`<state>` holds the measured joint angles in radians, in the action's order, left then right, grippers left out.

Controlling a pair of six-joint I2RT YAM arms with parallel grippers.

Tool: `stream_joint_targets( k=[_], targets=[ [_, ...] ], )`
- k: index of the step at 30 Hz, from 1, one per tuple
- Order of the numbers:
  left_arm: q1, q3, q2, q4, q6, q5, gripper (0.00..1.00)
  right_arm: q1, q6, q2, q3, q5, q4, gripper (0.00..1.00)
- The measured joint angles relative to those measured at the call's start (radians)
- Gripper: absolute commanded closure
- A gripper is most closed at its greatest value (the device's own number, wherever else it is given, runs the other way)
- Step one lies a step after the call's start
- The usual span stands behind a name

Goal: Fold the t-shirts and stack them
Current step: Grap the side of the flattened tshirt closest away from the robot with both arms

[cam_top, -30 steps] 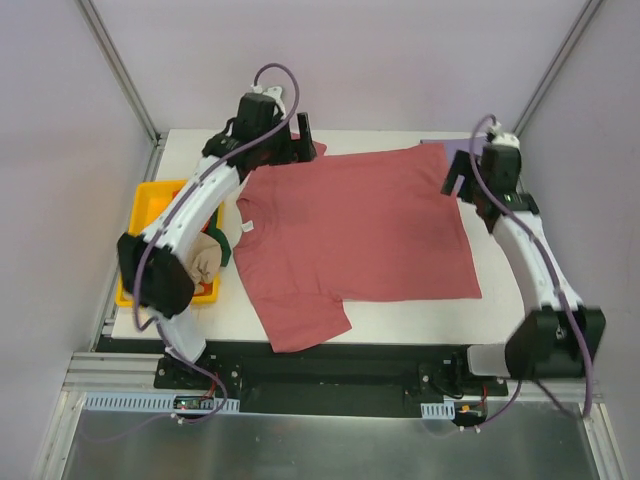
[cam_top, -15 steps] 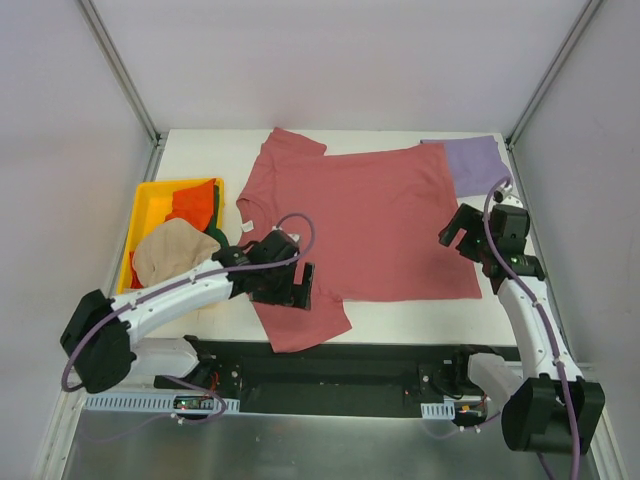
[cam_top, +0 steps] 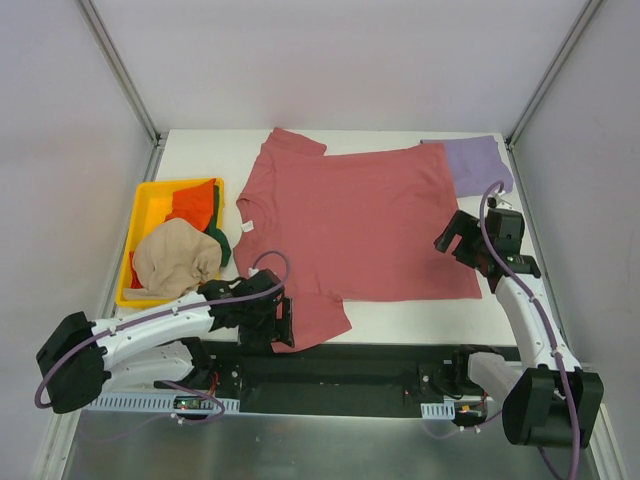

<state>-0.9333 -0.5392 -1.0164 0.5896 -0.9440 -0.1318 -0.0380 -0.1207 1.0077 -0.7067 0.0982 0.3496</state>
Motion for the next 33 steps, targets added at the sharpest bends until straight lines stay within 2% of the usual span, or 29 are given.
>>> stream_joint_targets(
  k=[4,11,15,18,19,23,28,33],
  targets=[
    [-0.011,0.035,-0.024,-0.016,-0.057,-0.013,0.33,0.000,-0.001,-0.003,0.001,-0.005,-0.001,0.04],
    [-0.017,0.054,-0.076,-0.085,-0.107,-0.018,0.44,0.000,-0.002,0.000,0.001,-0.005,-0.001,0.04],
    [-0.017,0.053,-0.125,-0.122,-0.117,-0.011,0.68,0.000,-0.002,0.003,0.001,-0.005,-0.001,0.04],
    [-0.017,0.041,-0.188,-0.130,-0.112,-0.012,0.95,0.000,-0.002,0.003,0.001,-0.005,-0.001,0.04],
    [-0.017,0.036,-0.203,-0.133,-0.109,-0.014,1.00,0.000,-0.002,0.003,0.001,-0.006,0.000,0.04],
    [-0.023,0.015,-0.201,-0.138,-0.086,-0.018,1.00,0.000,-0.002,0.003,0.001,-0.012,0.005,0.04],
    [-0.023,-0.018,-0.115,-0.137,-0.045,-0.020,1.00,0.000,-0.003,-0.006,0.010,-0.035,0.051,0.04],
    [0.002,-0.095,-0.059,-0.141,0.038,-0.026,1.00,-0.006,-0.027,-0.091,0.071,-0.064,0.141,0.04]
  ],
)
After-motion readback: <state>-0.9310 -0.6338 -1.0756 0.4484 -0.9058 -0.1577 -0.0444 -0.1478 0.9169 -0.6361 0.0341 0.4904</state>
